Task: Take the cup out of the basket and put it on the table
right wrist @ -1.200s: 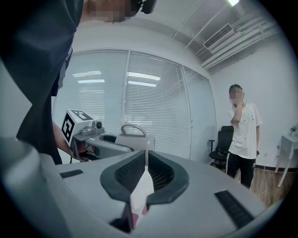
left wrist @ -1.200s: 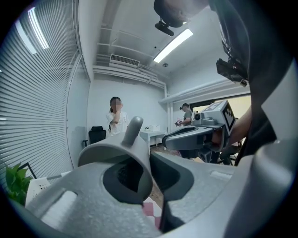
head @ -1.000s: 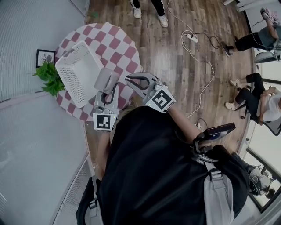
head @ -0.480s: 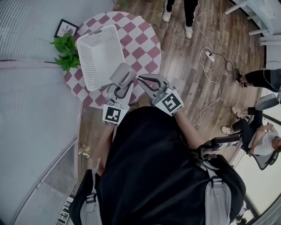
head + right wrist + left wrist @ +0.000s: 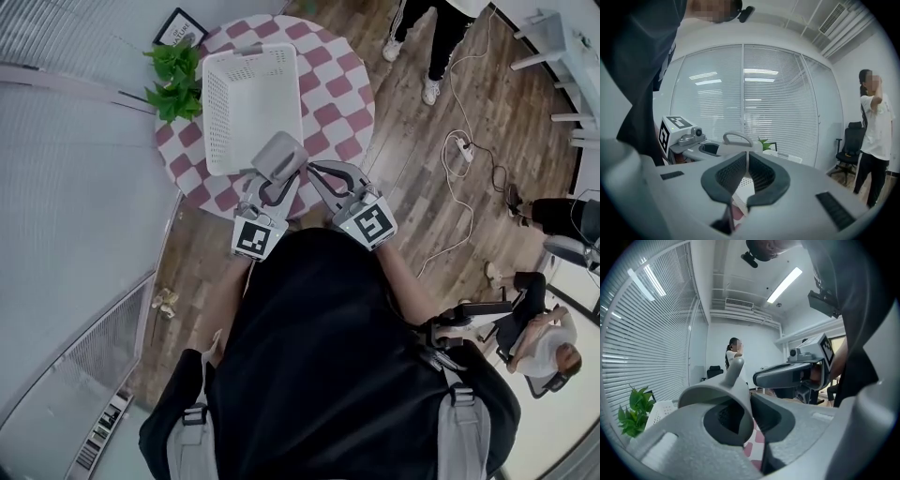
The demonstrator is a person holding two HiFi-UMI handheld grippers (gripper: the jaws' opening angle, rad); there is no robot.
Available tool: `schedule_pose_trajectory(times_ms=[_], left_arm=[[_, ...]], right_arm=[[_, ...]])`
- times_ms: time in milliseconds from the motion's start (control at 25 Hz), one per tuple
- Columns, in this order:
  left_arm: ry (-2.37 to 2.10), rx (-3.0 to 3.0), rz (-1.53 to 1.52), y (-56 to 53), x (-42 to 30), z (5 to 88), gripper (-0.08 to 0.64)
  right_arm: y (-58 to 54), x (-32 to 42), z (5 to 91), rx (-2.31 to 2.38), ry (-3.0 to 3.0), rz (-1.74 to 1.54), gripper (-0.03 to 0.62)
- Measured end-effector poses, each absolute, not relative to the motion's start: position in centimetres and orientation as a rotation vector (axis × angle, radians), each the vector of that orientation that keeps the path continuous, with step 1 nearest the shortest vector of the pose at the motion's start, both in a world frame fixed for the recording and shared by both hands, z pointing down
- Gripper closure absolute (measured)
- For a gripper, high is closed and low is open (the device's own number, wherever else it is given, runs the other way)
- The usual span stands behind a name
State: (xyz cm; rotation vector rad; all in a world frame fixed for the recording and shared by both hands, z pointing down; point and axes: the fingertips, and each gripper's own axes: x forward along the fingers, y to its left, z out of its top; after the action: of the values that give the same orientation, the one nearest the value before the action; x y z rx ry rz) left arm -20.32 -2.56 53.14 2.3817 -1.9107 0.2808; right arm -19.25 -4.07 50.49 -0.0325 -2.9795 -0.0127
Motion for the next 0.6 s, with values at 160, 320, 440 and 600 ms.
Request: schedule_pose_trajectory(times_ms=[160, 320, 440, 600], left_arm=[[-1.928, 2.36, 0.254, -2.6, -21.2, 53.3, 0.515], [-1.957, 2.33, 0.218, -2.2, -22.1, 53.6, 0.515], [-1.973, 2.305, 0.218, -1.6, -23.1, 54.0, 0.515], [-1.984, 2.284, 0.23, -0.7, -24.0, 54.4, 0.515]], right_arm=[[-3.4, -20.2, 50.9, -0.063, -2.975, -0.018, 0.569], [-2.8, -21.2, 51.4, -0.093, -2.961, -0.011, 0.569], [-2.3, -22.0, 51.8, -0.12, -2.947, -0.025, 0.574], [-1.8, -22.6, 52.4, -0.125, -2.93, -0.013, 0.581]])
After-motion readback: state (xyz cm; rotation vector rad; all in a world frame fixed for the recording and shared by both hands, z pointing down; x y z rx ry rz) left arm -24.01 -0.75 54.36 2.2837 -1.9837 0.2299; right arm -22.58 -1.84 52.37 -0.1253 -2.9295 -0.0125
